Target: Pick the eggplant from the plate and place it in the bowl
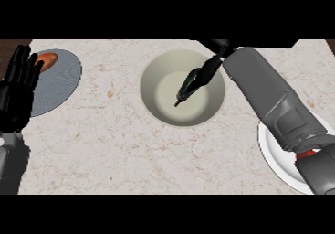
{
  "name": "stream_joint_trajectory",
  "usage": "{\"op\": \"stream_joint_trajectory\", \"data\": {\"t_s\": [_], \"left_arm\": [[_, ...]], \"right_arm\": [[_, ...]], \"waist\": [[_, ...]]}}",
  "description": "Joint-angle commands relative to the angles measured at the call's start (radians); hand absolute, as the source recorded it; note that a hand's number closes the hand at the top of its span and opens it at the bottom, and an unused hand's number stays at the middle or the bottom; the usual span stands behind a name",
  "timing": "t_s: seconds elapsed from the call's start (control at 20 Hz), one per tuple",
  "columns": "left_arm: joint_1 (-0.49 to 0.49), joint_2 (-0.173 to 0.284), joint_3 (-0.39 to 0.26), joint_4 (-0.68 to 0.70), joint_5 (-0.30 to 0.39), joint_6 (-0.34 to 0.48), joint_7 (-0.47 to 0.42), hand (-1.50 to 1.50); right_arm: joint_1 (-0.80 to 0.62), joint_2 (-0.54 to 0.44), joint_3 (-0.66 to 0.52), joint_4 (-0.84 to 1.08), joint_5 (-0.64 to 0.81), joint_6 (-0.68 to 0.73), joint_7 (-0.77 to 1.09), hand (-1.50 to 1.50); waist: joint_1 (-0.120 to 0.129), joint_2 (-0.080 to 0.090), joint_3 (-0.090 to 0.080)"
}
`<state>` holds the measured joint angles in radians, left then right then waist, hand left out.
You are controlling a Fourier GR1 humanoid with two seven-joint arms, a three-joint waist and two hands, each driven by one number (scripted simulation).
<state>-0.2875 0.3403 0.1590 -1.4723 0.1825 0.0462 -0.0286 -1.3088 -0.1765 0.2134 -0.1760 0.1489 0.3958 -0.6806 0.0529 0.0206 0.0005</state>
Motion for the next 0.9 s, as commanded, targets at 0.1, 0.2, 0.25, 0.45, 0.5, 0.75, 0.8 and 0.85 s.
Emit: {"op": "stream_joint_trajectory", "data": {"t_s": [0.1, 0.2, 0.25, 0.45, 0.5, 0.75, 0.8, 0.85], "left_arm": [[-0.018, -0.038, -0.041, -0.008, -0.037, 0.029, -0.004, 0.0], [-0.05, 0.001, 0.006, 0.007, 0.018, -0.011, 0.019, 0.0], [-0.037, -0.001, -0.004, 0.023, 0.002, -0.021, -0.017, 0.0], [-0.064, -0.041, -0.049, 0.005, -0.018, 0.002, -0.003, 0.0], [-0.058, -0.015, -0.028, 0.005, -0.01, -0.009, 0.003, 0.0], [-0.068, -0.025, -0.036, -0.001, -0.007, -0.017, -0.017, 0.0], [-0.061, -0.039, -0.056, -0.015, -0.026, -0.002, -0.015, 0.0], [-0.074, -0.035, -0.049, -0.021, -0.014, -0.003, 0.004, 0.0]], "right_arm": [[-0.038, -0.128, -0.115, 0.084, -0.091, 0.069, 0.033, -1.5], [-0.031, -0.18, -0.128, 0.105, -0.099, 0.082, 0.034, -1.5], [-0.044, -0.172, -0.138, 0.112, -0.108, 0.076, 0.05, -1.5], [-0.039, -0.246, -0.167, 0.12, -0.136, 0.153, 0.043, -1.5], [-0.03, -0.282, -0.168, 0.113, -0.136, 0.172, 0.026, -1.5], [-0.006, -0.343, -0.182, 0.107, -0.147, 0.208, 0.027, -1.5], [-0.007, -0.342, -0.185, 0.105, -0.151, 0.224, 0.032, -1.5], [0.022, -0.353, -0.173, 0.099, -0.139, 0.23, 0.013, -1.5]], "waist": [[0.011, 0.012, 0.001], [0.028, 0.021, 0.001], [0.038, 0.025, 0.0], [0.059, 0.043, 0.003], [0.061, 0.04, 0.003], [0.087, 0.057, 0.005], [0.088, 0.052, 0.006], [0.083, 0.05, 0.007]]}}
